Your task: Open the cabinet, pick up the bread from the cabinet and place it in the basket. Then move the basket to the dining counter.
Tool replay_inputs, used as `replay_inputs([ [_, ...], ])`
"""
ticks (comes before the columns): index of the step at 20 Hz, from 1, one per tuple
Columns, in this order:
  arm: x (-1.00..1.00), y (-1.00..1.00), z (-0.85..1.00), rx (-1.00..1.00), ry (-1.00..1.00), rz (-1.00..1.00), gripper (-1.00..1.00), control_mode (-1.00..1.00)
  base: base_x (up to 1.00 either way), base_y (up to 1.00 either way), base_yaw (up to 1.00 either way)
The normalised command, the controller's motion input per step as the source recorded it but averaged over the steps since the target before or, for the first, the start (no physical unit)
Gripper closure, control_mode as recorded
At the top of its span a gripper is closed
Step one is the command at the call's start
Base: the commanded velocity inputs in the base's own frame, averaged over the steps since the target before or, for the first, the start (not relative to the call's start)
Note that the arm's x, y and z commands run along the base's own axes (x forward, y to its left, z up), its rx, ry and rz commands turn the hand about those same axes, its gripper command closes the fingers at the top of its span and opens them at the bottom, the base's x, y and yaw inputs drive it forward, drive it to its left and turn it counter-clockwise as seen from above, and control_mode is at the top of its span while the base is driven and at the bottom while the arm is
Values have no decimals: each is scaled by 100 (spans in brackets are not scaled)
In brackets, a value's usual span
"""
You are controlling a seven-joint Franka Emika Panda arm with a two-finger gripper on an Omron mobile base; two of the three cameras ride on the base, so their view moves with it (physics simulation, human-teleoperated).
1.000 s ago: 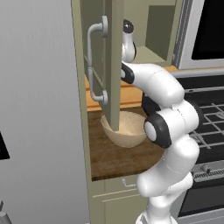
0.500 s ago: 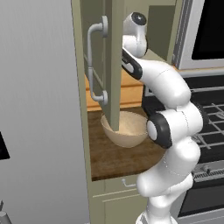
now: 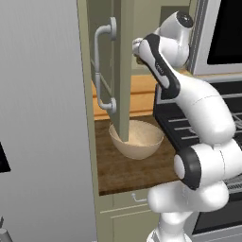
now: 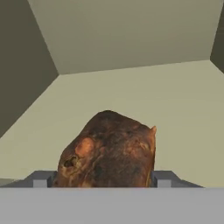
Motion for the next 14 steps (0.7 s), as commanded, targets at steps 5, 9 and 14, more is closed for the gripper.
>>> replay_inputs([
  [5, -100, -29, 1, 0, -1, 0, 100, -100, 0, 0, 0],
  [9, -100, -36, 0, 0, 12, -1, 100, -100, 0, 0, 0],
  [14, -100, -21, -51, 0, 20, -2, 100, -100, 0, 0, 0],
])
